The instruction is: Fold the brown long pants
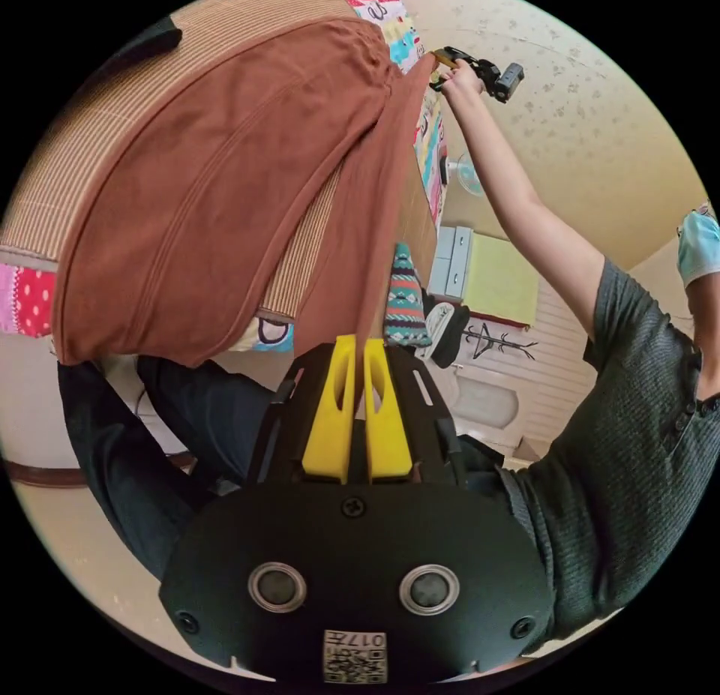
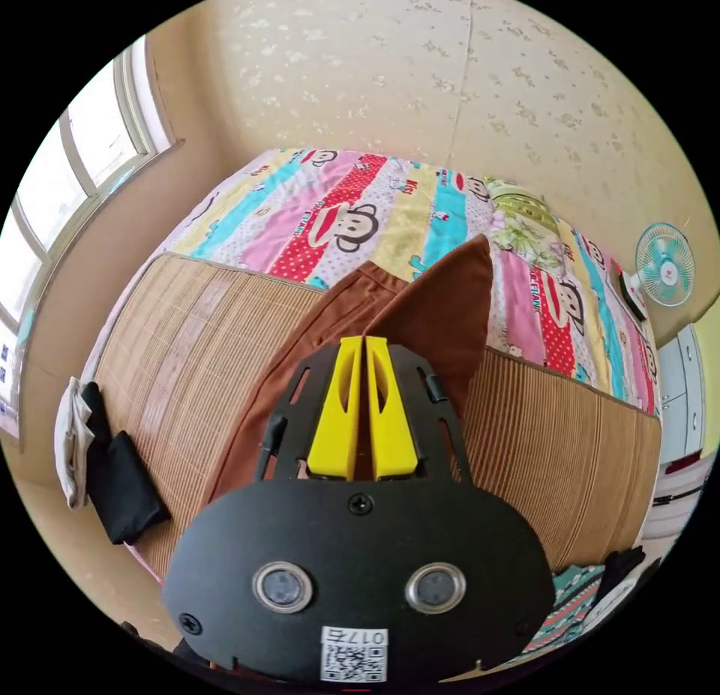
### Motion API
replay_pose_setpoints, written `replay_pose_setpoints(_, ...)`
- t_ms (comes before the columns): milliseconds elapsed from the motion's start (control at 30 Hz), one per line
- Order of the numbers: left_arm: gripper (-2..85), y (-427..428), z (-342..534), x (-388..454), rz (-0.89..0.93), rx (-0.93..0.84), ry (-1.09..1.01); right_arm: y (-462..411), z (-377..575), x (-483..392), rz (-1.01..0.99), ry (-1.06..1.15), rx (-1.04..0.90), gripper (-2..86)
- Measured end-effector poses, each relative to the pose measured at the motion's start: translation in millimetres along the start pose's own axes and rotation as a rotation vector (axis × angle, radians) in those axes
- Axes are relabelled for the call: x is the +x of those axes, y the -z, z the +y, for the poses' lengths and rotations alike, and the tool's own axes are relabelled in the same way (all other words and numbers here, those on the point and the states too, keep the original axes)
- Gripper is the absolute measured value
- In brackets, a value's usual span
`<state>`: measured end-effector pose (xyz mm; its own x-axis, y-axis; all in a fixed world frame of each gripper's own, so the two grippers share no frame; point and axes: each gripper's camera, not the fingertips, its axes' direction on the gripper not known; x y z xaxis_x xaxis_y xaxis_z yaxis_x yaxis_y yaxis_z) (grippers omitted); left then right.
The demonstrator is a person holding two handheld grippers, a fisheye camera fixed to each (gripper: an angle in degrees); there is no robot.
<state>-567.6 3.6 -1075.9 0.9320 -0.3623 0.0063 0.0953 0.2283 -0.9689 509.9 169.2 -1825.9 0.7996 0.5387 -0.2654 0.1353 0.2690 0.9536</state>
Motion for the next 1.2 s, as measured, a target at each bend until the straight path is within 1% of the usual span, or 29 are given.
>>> replay_pose_setpoints(67, -0.7, 25, 1, -17, -0.091, 0.012, 0.043, -29, -17, -41, -0.082, 0.036, -0.048, 1.8)
replay_pose_setpoints(133, -0.6, 50, -1, -41, -0.224, 0.014, 0.074, -40, -15, -49, -0.142, 0.000, -0.060, 2.2)
replay_pose_setpoints(167, -0.5, 54, -3, -47, -0.242, 0.009, 0.073, -39, -4, -44, -0.225, -0.033, -0.035, 2.8)
replay_pose_setpoints(200, -0.5, 60, -8, -58, -0.256, -0.013, 0.070, -39, 4, -39, -0.264, -0.052, -0.029, 3.1)
replay_pose_setpoints(267, -0.4, 62, -19, -69, -0.244, -0.068, 0.063, -39, 56, -20, -0.369, -0.072, -0.056, 5.1)
replay_pose_setpoints(300, -0.4, 61, -25, -72, -0.232, -0.098, 0.057, -40, 73, -15, -0.373, -0.068, -0.074, 5.5)
replay_pose_setpoints(367, -0.4, 58, -32, -70, -0.233, -0.140, 0.041, -46, 156, 6, -0.312, -0.087, -0.206, 6.7)
replay_pose_setpoints(400, -0.4, 56, -37, -65, -0.245, -0.175, 0.022, -48, 180, 12, -0.288, -0.106, -0.248, 6.9)
replay_pose_setpoints(433, -0.4, 55, -40, -58, -0.259, -0.205, 0.000, -49, 228, 22, -0.267, -0.153, -0.331, 7.3)
replay_pose_setpoints(467, -0.4, 55, -42, -55, -0.264, -0.218, -0.012, -45, 273, 30, -0.289, -0.211, -0.395, 7.8)
replay_pose_setpoints(500, -0.4, 56, -45, -48, -0.267, -0.243, -0.029, -42, 295, 32, -0.311, -0.236, -0.418, 8.0)
replay_pose_setpoints(567, -0.4, 57, -50, -39, -0.264, -0.282, -0.048, -32, 372, 25, -0.375, -0.343, -0.543, 9.7)
replay_pose_setpoints(600, -0.5, 58, -53, -33, -0.261, -0.311, -0.064, -31, 387, 20, -0.404, -0.367, -0.568, 9.8)
replay_pose_setpoints(667, -0.5, 60, -59, -24, -0.222, -0.352, -0.105, -21, 428, -6, -0.507, -0.451, -0.575, 8.1)
replay_pose_setpoints(700, -0.6, 63, -62, -20, -0.159, -0.382, -0.123, -21, 433, -12, -0.513, -0.463, -0.584, 6.5)
replay_pose_setpoints(733, -0.6, 68, -66, -18, -0.066, -0.403, -0.105, -20, 439, -25, -0.483, -0.473, -0.600, 3.2)
replay_pose_setpoints(767, -0.6, 72, -68, -18, -0.008, -0.405, -0.093, -18, 438, -35, -0.436, -0.464, -0.609, 2.2)
replay_pose_setpoints(833, -0.6, 96, -69, -3, 0.220, -0.370, -0.119, -12, 431, -46, -0.440, -0.443, -0.599, 1.3)
replay_pose_setpoints(900, -0.5, 116, -66, 13, 0.292, -0.339, -0.174, 3, 421, -51, -0.452, -0.422, -0.562, 0.8)
replay_pose_setpoints(967, -0.4, 130, -63, 24, 0.276, -0.338, -0.218, 23, 411, -53, -0.459, -0.415, -0.496, 0.6)
replay_pose_setpoints(1000, -0.3, 135, -63, 26, 0.232, -0.349, -0.221, 25, 410, -53, -0.461, -0.417, -0.488, 0.7)
replay_pose_setpoints(1067, 0.1, 136, -64, 12, 0.114, -0.350, -0.151, 18, 410, -51, -0.452, -0.416, -0.495, 0.8)
replay_pose_setpoints(1100, 0.7, 133, -66, -7, 0.018, -0.348, -0.049, 13, 411, -50, -0.442, -0.423, -0.507, 0.9)
replay_pose_setpoints(1133, 1.8, 129, -67, -30, -0.085, -0.375, 0.098, 2, 413, -46, -0.413, -0.451, -0.530, 1.3)
replay_pose_setpoints(1200, 3.7, 125, -69, -45, -0.154, -0.401, 0.165, -12, 414, -36, -0.395, -0.501, -0.545, 2.2)
